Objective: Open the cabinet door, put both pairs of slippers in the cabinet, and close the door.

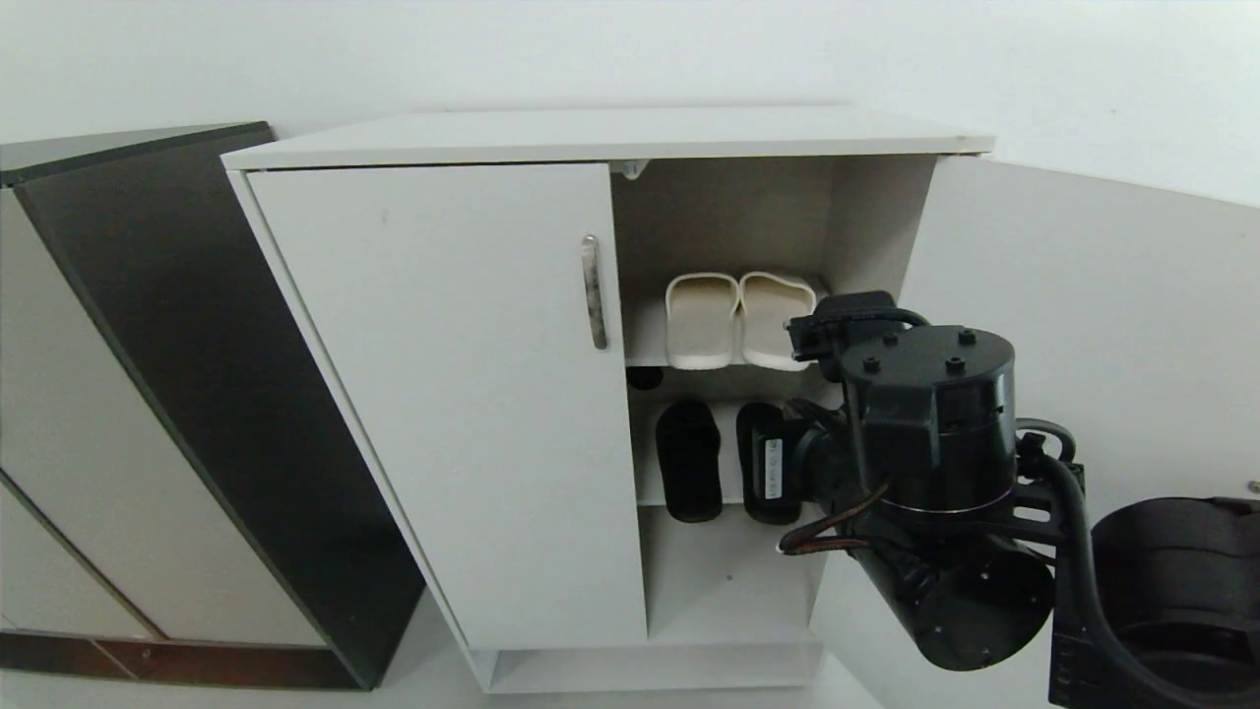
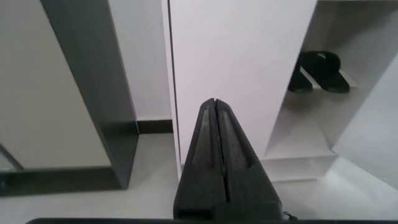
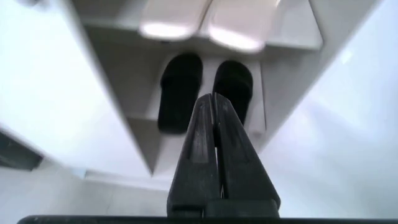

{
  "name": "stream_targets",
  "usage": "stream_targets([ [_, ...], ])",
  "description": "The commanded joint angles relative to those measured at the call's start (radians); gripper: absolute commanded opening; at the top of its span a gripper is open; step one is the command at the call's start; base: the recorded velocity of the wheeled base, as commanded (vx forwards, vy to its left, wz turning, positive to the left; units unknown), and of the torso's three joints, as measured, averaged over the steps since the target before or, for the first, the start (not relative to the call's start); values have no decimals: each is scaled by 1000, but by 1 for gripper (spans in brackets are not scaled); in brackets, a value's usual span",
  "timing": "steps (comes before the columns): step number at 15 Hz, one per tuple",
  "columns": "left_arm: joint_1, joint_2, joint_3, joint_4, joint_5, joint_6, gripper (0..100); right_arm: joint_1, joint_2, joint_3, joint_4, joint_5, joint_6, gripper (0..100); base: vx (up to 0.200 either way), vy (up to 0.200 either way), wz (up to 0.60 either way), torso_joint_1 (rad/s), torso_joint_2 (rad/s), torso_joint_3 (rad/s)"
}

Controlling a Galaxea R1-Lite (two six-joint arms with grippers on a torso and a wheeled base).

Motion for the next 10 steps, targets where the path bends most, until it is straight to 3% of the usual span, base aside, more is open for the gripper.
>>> stream_targets([
  [1, 0, 0, 0, 0, 0, 0, 0, 1, 3, 7, -1, 0, -5, 0, -200, 0, 0, -2, -2, 2],
  [10, 0, 0, 0, 0, 2, -2, 0, -10, 3, 67, -103, 3, -77, 0, -200, 0, 0, 1, 1, 2],
])
